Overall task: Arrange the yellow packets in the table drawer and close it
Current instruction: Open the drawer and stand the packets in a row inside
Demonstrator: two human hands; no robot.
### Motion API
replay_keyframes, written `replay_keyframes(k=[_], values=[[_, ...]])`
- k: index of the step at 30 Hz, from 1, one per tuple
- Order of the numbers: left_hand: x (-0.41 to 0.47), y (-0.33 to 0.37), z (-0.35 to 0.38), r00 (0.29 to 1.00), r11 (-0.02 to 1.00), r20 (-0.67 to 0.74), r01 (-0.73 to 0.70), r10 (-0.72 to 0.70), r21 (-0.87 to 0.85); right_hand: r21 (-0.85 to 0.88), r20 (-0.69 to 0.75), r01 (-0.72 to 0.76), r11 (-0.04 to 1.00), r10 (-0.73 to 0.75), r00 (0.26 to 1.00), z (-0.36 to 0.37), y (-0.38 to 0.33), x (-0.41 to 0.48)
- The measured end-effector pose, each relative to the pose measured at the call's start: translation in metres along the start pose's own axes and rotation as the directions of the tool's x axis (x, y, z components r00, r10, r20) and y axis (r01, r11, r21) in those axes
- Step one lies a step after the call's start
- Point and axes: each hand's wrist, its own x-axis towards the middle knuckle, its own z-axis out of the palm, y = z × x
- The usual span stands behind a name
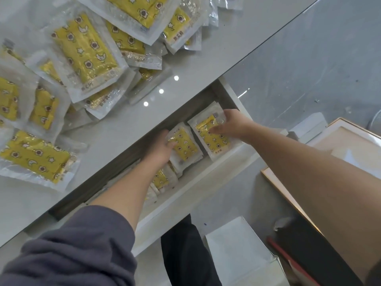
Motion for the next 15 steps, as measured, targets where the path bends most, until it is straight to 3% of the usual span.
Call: replay_keyframes(k=[4,9,15], values=[[0.006,0.003,0.001,0.998,0.987,-0.027,-0.051,0.055,0.152,-0.105,-0.095,0.016,0.994,-0.026,0.995,0.01,0.002,0.004],[0.005,0.004,-0.004,0.981,0.892,-0.122,-0.083,0.152,0.444,-0.166,-0.127,0.048,0.985,-0.069,0.989,0.021,0.001,0.017],[0.003,0.019,0.002,0.945,0.854,-0.109,-0.223,0.307,0.47,-0.243,-0.112,0.032,0.969,-0.061,0.992,0.03,0.001,0.03]])
